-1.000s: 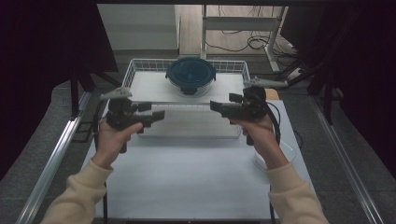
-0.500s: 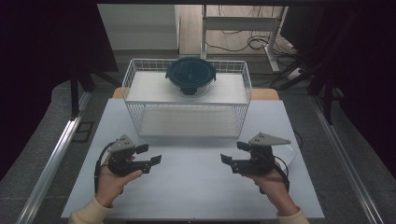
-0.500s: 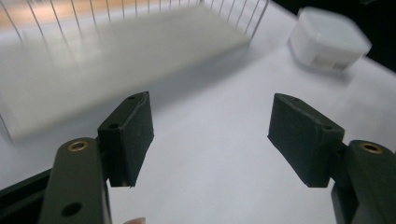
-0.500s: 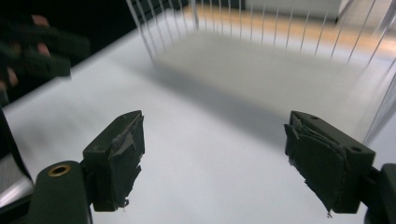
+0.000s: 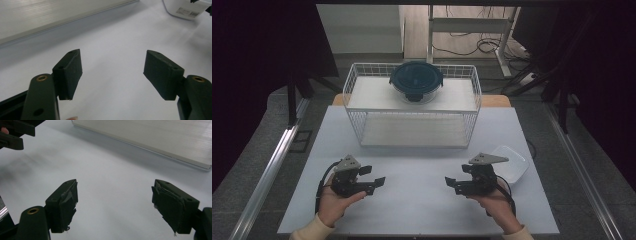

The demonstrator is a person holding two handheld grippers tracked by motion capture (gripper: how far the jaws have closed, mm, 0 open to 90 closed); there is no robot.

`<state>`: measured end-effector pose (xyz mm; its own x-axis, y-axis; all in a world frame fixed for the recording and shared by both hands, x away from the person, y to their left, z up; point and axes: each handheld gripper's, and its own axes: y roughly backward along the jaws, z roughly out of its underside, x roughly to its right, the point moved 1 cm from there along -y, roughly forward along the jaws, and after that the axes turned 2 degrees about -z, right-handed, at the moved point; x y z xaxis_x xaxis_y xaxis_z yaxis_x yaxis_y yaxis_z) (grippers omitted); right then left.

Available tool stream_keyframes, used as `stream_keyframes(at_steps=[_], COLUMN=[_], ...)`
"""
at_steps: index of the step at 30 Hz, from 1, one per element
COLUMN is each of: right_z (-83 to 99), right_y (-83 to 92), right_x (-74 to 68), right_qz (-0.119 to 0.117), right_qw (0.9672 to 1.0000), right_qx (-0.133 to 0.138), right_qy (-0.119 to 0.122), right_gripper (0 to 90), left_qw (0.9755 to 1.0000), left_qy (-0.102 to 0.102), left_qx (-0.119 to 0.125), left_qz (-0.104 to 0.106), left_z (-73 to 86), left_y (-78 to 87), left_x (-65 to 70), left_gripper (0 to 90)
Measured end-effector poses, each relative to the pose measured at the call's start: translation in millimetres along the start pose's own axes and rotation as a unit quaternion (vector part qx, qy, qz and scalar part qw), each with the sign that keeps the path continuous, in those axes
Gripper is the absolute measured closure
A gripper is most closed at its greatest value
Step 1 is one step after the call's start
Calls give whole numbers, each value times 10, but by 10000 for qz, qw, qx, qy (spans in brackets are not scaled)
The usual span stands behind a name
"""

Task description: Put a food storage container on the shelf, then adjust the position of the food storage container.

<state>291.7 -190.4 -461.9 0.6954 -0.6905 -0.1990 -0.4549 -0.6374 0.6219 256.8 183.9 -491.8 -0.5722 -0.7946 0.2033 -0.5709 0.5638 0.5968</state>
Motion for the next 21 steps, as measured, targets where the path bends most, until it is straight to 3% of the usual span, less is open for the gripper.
stream_keyframes(at_steps=[7,13,21], right_z=[-4,13,-113], right_y=[-26,37,65], right_x=[2,48,96], right_qz=[-22,56,98], right_qw=[9999,9999,9999], right_qx=[-110,-104,-62], right_qy=[56,2,-21], right_gripper=[216,233,249], left_qw=[10000,9999,10000], left_qy=[-8,-14,23], left_qx=[-34,-78,-78], left_qz=[-73,66,19], left_z=[22,22,112], left_y=[-14,-39,42], left_x=[-16,-11,-48], left_gripper=[271,266,262])
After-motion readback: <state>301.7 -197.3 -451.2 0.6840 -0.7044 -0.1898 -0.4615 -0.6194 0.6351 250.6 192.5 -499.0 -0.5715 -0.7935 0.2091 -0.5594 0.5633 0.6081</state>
